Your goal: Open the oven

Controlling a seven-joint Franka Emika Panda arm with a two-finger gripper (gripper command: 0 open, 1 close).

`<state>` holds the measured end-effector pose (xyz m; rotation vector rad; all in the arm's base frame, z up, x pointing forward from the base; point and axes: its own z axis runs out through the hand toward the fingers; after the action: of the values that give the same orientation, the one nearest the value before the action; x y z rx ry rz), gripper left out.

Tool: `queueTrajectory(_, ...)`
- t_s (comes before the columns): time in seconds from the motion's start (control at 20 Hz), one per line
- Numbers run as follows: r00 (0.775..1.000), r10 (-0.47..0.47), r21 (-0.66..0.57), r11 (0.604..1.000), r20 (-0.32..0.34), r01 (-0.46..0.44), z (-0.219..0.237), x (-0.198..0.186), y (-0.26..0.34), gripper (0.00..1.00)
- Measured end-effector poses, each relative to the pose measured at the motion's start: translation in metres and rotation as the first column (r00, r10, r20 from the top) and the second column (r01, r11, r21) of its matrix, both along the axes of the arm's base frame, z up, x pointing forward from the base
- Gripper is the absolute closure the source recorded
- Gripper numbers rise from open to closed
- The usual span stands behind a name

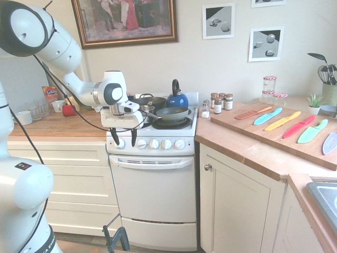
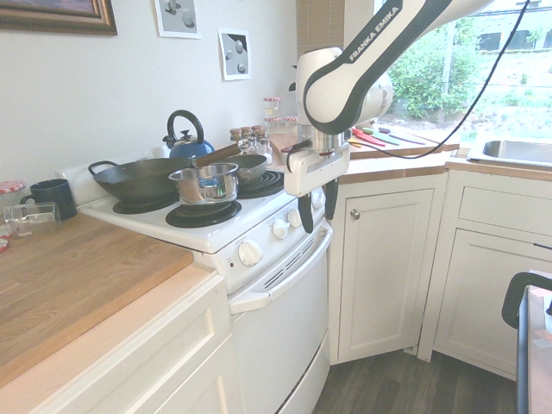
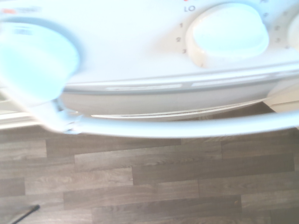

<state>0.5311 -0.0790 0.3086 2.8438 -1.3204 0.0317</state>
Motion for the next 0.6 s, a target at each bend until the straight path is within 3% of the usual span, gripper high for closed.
queueTrajectory(0.2, 1.000, 0.008, 0.006, 1.000, -0.011, -0.008, -0.041, 0.020, -0.026, 0.00)
queueTrajectory(0.6, 0.973, 0.221, 0.040, 0.975, -0.072, -0.218, -0.116, 0.042, -0.036, 0.00)
